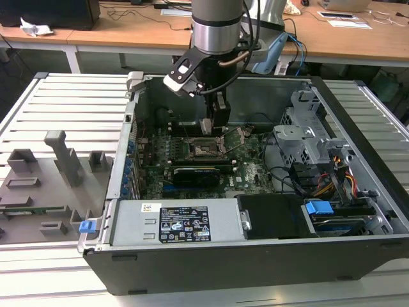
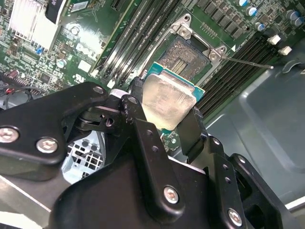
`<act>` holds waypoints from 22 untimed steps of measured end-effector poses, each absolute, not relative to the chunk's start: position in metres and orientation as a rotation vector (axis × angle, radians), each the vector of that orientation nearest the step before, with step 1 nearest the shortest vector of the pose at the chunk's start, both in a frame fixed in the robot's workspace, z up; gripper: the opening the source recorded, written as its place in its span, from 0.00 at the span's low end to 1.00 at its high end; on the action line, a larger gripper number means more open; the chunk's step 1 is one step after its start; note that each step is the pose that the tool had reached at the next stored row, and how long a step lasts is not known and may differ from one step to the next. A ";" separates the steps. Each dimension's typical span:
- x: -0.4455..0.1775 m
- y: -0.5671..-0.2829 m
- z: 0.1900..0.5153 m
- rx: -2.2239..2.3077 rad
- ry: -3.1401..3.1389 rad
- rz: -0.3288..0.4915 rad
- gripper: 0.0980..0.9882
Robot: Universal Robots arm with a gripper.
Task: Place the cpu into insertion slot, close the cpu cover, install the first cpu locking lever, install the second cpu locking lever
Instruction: 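Place the cpu into insertion slot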
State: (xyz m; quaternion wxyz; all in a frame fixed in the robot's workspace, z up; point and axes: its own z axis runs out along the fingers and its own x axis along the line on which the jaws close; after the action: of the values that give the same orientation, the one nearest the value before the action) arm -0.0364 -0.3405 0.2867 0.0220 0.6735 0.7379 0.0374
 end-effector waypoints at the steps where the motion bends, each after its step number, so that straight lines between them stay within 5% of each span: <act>1: -0.036 -0.340 0.286 2.100 2.273 0.116 0.49; 22: -0.037 -0.340 0.279 2.139 2.239 0.110 0.49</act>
State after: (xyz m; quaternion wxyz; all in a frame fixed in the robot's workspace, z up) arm -0.0367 -0.3399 0.2786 0.0213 0.6902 0.7224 0.0354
